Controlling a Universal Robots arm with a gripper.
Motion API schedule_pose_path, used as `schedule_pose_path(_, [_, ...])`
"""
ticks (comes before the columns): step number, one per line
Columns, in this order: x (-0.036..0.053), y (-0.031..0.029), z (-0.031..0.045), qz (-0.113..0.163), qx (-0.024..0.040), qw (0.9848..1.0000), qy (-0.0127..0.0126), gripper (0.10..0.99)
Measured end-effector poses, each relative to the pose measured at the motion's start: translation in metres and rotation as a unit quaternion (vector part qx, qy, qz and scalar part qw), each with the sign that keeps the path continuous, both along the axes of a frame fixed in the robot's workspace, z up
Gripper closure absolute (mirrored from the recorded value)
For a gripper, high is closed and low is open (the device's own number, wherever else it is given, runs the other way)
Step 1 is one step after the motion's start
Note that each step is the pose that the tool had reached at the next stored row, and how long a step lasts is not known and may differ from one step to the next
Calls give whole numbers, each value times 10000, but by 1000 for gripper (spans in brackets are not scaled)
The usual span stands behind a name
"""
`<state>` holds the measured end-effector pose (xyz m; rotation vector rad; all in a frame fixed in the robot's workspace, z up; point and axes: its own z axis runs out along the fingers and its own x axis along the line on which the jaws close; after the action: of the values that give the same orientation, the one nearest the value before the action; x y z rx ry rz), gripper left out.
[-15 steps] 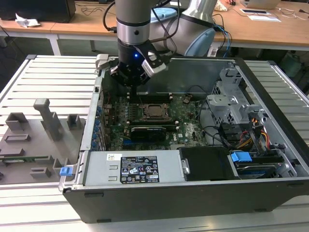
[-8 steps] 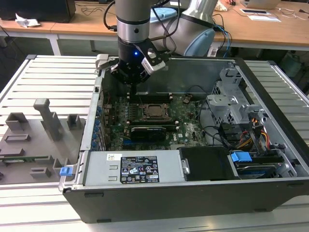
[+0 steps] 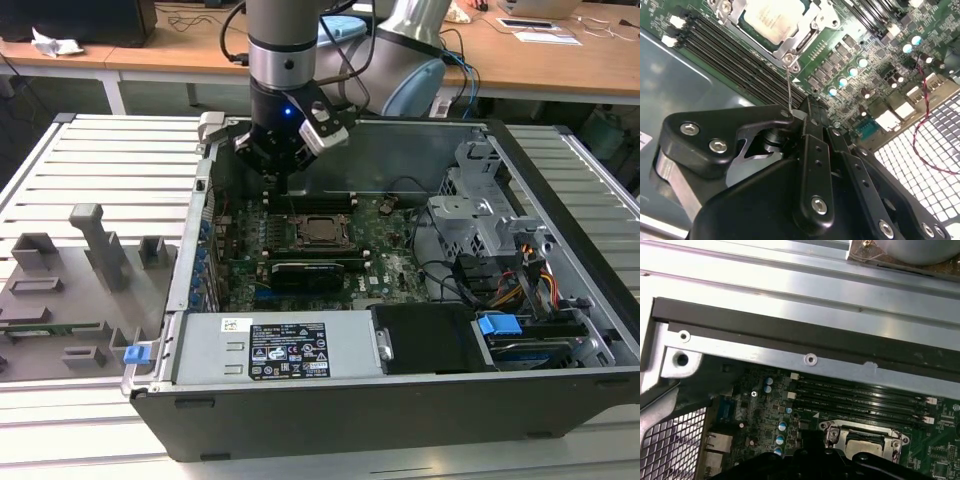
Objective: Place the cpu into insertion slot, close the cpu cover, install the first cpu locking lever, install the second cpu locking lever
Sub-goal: 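Install the first cpu locking lever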
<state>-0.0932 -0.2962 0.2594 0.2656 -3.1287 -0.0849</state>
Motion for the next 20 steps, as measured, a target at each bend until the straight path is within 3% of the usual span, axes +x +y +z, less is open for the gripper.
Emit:
schedule_pose_path(11, [205, 0, -22, -28, -5, 10000, 0, 980])
schedule_pose_path(16, [262, 0, -45, -189, -3, 9998, 0, 980])
schedule_pose_path(18, [278, -2, -48, -213, 65, 9998, 2, 980])
schedule_pose_path(19, [279, -6, -49, -217, 170, 9996, 3, 980])
schedule_pose_path(20, [279, -12, -51, -224, 218, 9995, 5, 980])
